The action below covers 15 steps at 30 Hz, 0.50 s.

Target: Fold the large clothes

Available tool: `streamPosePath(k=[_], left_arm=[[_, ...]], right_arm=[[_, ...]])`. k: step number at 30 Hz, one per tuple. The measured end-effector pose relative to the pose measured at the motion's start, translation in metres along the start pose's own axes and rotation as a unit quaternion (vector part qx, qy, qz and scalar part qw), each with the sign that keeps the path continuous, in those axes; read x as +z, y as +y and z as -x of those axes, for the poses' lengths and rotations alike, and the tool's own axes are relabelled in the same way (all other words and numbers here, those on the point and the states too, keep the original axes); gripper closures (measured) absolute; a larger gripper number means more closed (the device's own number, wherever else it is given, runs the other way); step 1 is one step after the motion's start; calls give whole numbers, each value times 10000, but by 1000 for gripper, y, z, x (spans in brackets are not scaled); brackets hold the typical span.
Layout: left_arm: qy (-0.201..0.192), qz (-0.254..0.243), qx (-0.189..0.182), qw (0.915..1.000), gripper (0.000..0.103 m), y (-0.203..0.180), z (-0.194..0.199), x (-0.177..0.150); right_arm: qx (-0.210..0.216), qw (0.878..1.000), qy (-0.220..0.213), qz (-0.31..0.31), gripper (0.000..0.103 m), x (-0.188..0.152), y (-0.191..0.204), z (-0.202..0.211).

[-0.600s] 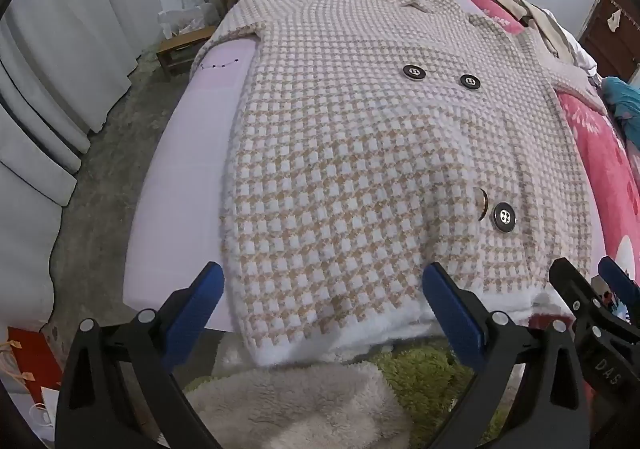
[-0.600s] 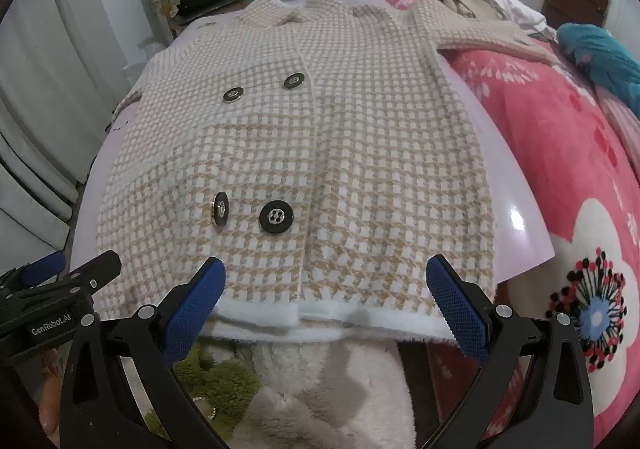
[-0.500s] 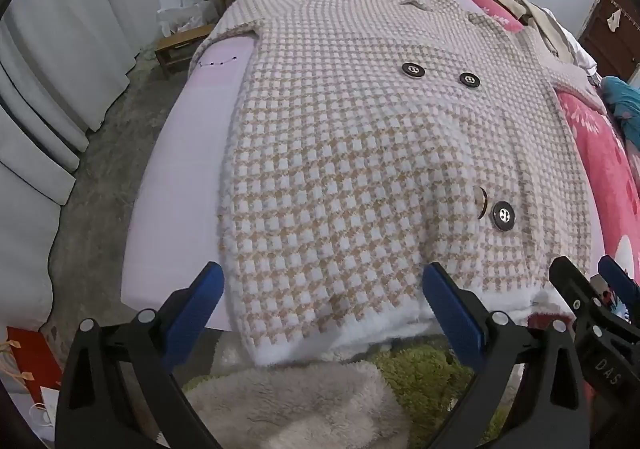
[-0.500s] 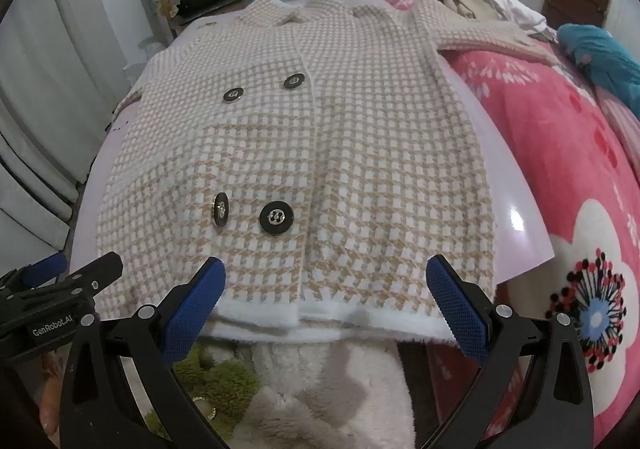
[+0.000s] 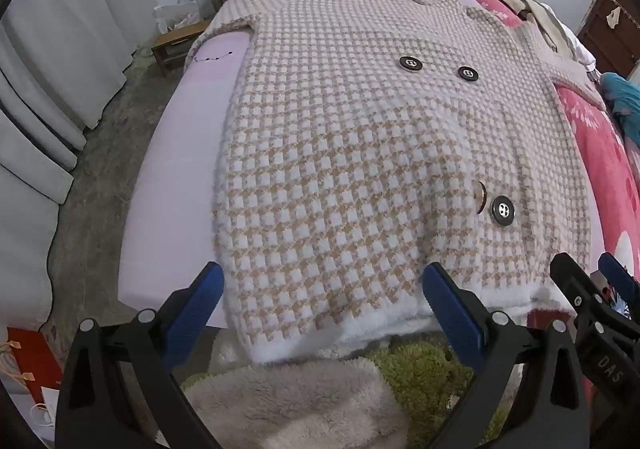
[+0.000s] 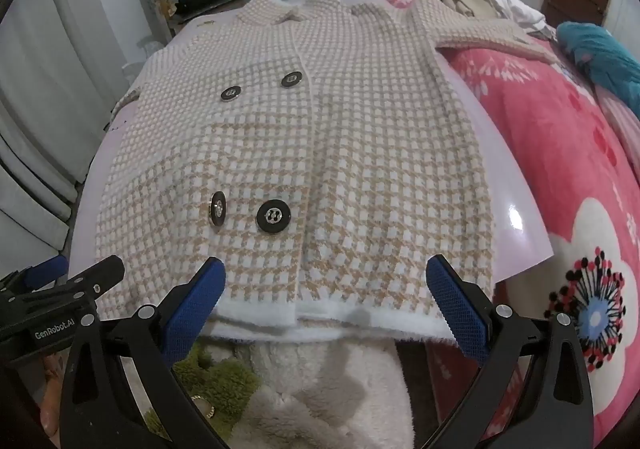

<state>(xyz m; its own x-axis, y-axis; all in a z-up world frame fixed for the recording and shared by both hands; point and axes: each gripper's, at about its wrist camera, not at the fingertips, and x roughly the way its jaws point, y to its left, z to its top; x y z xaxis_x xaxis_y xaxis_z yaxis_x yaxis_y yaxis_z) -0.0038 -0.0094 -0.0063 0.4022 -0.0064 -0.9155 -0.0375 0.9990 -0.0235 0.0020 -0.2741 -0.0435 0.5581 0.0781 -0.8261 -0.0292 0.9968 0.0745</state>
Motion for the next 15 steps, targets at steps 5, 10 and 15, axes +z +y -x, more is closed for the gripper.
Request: streamPosePath(k=[5, 10, 15], left_arm=[[1, -9, -6, 10000, 5, 0, -1, 1], [2, -19, -18, 10000, 5, 1, -1, 2], [1, -18, -24, 10000, 5, 2, -1, 2]], right_arm=[[4, 10000, -11, -5, 7, -2, -1, -2], [-6, 10000, -16, -14, 7, -5, -4, -2], [-1, 10000, -21, -11, 7, -6, -6, -2]])
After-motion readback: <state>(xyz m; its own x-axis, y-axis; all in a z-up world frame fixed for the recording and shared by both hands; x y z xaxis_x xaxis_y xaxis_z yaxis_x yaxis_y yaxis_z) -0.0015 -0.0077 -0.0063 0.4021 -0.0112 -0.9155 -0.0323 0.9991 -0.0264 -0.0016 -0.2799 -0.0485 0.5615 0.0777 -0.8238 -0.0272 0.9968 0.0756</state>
